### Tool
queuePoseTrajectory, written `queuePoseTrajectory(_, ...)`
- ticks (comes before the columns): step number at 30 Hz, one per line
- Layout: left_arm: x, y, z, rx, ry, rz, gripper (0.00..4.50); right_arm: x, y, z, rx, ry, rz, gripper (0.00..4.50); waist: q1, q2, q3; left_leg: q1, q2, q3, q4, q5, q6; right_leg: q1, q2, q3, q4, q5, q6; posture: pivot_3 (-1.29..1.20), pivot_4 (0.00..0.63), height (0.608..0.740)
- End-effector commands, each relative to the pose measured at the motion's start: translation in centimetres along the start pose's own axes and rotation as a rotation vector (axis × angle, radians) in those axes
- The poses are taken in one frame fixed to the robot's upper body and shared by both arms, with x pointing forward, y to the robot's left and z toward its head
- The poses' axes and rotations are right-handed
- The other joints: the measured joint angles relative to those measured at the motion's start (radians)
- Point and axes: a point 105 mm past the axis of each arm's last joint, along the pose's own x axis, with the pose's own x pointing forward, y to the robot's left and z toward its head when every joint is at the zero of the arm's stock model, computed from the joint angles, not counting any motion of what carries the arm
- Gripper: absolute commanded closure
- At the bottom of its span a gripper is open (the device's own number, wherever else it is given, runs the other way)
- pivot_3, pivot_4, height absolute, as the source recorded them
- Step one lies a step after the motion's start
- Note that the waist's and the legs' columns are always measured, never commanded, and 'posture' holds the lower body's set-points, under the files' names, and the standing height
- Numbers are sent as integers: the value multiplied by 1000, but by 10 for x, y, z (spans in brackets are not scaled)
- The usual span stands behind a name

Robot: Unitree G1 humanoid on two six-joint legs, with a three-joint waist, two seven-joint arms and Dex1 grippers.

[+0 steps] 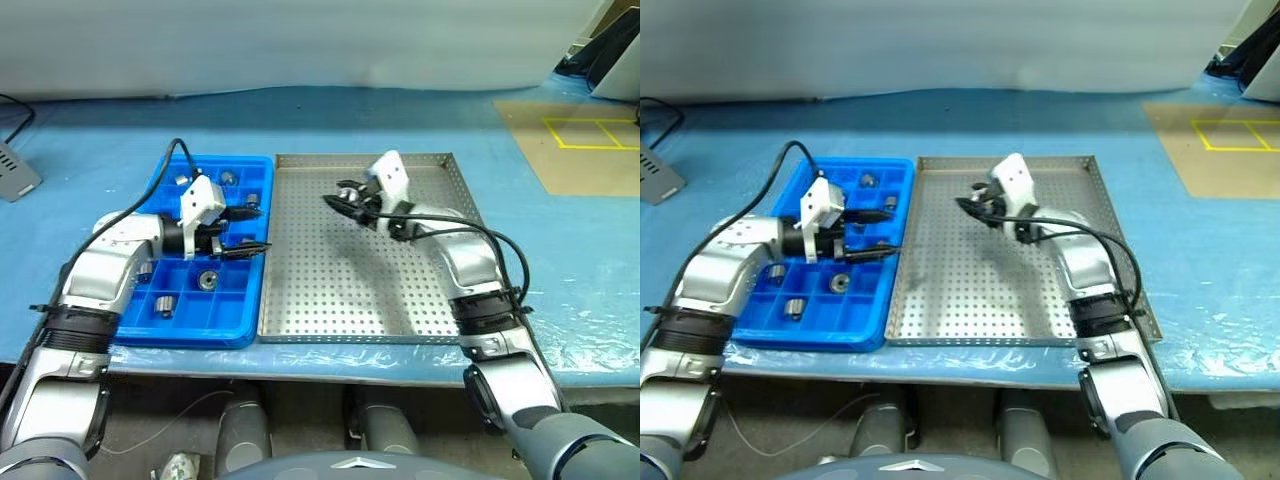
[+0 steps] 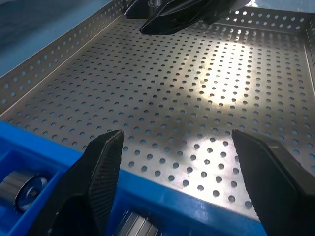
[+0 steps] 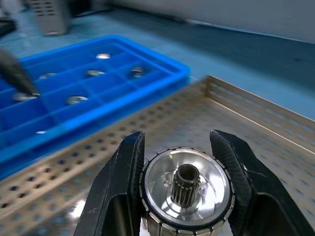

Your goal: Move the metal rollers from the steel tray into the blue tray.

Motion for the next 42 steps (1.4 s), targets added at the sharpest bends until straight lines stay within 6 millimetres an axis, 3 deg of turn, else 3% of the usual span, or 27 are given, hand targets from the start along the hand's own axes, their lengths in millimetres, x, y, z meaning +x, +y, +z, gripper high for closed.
queuePoseTrajectory(1,-22,9,10,44,-17,93,779,15,31,13,-32,-18,183,2782,10,0,0,0,0,0,0,0,0,0,0,0,0,0,0,-47,150,740)
queuePoseTrajectory(5,-37,4,7,39,0,154,779,29,60,18,-42,-10,341,2782,27,0,0,-1,0,0,-1,0,0,0,0,-1,-1,0,0,52,150,740)
queuePoseTrajectory(10,-52,-17,0,3,28,211,779,40,85,18,-40,25,467,2782,53,0,0,0,0,-1,-7,2,-3,-1,-1,-2,-3,0,0,160,150,740)
queuePoseTrajectory(18,-68,-44,-6,-58,57,288,779,38,118,1,114,106,617,2782,105,0,0,0,1,-2,-11,3,-5,-2,-1,-4,-3,-2,-1,263,150,740)
queuePoseTrajectory(31,-60,-56,4,-76,25,317,779,48,154,-5,184,113,688,2782,139,0,0,0,3,-4,-14,3,-6,-3,-1,-3,-3,-3,1,358,150,740)
queuePoseTrajectory(37,-44,-63,15,-53,-8,292,779,49,157,-3,167,119,717,2782,143,0,0,0,3,-6,-14,3,-6,-3,-1,-3,-3,-3,2,373,150,740)
queuePoseTrajectory(42,-32,-68,22,-38,-35,272,779,53,150,-2,131,117,692,1229,143,0,0,0,2,-6,-14,4,-8,-3,0,-4,-2,-4,3,355,150,740)
